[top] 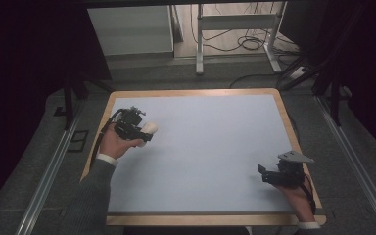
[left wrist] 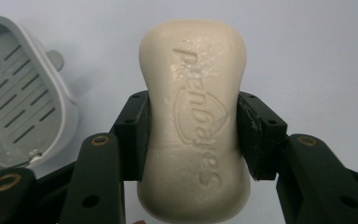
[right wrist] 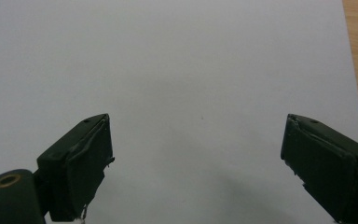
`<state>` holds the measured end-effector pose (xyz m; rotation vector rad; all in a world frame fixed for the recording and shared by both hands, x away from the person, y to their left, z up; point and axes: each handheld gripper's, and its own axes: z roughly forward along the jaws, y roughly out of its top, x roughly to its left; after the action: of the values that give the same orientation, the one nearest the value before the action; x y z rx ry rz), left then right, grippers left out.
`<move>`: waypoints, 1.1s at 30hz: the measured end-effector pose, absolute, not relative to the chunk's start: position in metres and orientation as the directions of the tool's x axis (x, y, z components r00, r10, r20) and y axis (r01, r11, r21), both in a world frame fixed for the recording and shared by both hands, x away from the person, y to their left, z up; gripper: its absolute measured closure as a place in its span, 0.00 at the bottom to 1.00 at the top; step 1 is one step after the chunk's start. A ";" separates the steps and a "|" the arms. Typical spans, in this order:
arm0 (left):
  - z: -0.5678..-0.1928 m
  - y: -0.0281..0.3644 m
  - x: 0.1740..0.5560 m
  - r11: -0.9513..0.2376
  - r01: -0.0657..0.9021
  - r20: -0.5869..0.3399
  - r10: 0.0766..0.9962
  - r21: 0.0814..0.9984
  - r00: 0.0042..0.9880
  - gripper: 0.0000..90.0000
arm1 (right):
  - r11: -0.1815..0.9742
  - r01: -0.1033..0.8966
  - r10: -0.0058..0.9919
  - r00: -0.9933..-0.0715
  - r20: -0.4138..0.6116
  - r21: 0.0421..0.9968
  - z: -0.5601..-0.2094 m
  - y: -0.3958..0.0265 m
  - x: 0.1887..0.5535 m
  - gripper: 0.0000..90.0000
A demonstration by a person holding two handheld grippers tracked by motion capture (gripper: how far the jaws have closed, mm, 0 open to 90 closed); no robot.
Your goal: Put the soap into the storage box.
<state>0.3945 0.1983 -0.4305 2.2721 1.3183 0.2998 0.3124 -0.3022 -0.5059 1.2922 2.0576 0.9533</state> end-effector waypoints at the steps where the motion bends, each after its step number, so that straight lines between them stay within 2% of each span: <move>1: -0.430 0.201 0.396 -0.405 0.753 -0.059 0.862 0.518 0.504 0.55 | 0.295 0.542 0.912 -0.405 -0.063 0.787 -0.506 -0.302 0.312 0.10; 33: -0.432 0.243 0.434 -0.279 0.824 -0.068 0.932 0.493 0.356 0.55 | 0.287 0.547 0.917 -0.394 -0.061 0.786 -0.506 -0.305 0.313 0.10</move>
<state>0.4341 0.2426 -0.4316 2.1769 1.5273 0.3239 0.3126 -0.3048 -0.5057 1.3060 2.0488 0.9483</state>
